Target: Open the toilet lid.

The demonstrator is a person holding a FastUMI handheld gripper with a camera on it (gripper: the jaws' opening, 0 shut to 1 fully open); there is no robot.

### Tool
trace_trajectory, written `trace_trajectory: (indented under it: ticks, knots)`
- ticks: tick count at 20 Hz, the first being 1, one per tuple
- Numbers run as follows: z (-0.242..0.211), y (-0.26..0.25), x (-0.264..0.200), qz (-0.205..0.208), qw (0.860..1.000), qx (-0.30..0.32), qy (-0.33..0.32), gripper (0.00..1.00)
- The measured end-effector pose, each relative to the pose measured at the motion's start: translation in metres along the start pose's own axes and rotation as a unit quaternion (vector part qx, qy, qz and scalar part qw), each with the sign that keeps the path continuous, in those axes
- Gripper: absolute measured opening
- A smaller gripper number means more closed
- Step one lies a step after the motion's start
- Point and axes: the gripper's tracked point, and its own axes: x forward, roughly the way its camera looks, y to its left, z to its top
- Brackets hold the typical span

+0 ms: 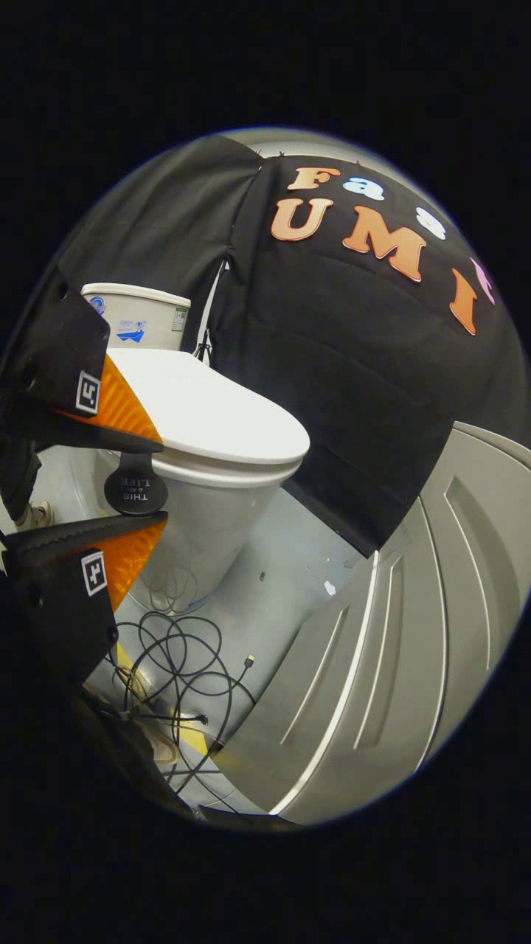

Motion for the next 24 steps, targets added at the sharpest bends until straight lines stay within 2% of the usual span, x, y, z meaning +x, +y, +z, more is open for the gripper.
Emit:
trace_trajectory:
  ticks: [1,2,5,7,9,14,20,24]
  knots:
    - [0.000,0.002,-0.001,0.001,1.000,0.003,0.002,0.35]
    - [-0.001,0.003,0.000,0.004,1.000,0.006,0.004,0.37]
    - [-0.002,0.001,-0.001,0.008,1.000,0.015,0.008,0.30]
    - [0.007,0.010,-0.006,0.037,0.999,0.039,-0.001,0.22]
    - [0.004,0.011,-0.006,0.042,0.998,0.038,-0.003,0.08]
    - [0.007,0.010,-0.006,0.048,0.996,0.080,-0.007,0.08]
    - [0.011,0.022,-0.014,0.073,0.993,0.089,-0.011,0.08]
    - [0.017,0.036,-0.022,0.085,0.993,0.075,-0.027,0.07]
